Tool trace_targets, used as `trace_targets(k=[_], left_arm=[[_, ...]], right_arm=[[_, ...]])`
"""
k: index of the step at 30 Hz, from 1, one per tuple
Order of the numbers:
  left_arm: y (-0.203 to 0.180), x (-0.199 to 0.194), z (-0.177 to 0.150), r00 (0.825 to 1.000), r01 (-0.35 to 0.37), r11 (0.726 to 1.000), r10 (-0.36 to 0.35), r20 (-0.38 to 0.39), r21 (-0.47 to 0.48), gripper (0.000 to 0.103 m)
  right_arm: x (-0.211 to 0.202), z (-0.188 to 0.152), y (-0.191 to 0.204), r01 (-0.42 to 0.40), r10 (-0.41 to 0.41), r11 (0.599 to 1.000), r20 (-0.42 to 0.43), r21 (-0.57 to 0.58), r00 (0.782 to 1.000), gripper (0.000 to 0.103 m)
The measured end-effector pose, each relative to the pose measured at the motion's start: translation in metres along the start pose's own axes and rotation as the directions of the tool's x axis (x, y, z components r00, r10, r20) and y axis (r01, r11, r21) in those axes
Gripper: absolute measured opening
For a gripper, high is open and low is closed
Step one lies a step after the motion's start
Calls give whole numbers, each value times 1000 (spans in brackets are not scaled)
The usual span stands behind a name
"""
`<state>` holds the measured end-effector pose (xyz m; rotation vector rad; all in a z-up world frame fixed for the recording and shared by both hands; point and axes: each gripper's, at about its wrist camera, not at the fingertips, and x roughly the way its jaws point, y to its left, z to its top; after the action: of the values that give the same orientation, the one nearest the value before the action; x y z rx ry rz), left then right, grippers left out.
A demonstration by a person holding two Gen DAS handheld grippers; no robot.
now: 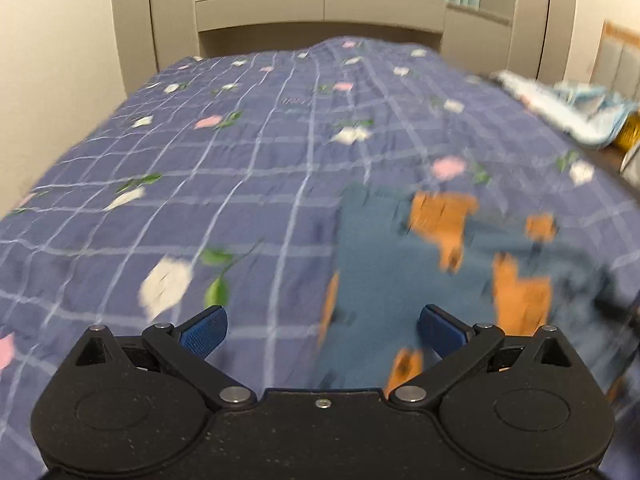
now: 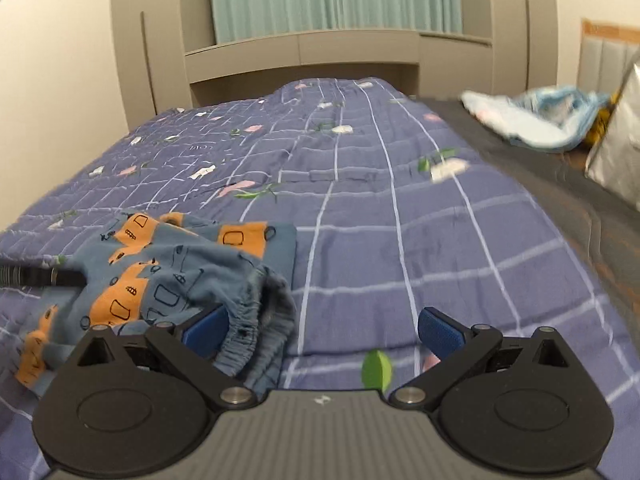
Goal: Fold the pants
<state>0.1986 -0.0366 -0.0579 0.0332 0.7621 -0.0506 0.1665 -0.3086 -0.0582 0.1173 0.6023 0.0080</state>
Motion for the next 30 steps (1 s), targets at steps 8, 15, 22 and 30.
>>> trace_targets(k=[8, 15, 22, 30], left_arm=[[28, -30, -41, 999, -4, 985, -2, -32, -174, 102], [25, -72, -63, 998, -33, 981, 20, -67, -192, 102], [30, -107, -83, 998, -29, 976, 18, -57, -214, 102], [36, -106, -90, 996, -53, 975, 34, -88, -215, 102]], right_arm=[[-30, -29, 17, 8, -8, 1000, -17, 4, 1000, 103], [-68, -50, 32, -25, 25, 999, -12, 29, 1000, 103], [-80, -88, 55, -1, 0, 996, -9, -86, 1000, 103], [-79, -89, 55, -7, 6, 997, -10, -82, 1000, 103]])
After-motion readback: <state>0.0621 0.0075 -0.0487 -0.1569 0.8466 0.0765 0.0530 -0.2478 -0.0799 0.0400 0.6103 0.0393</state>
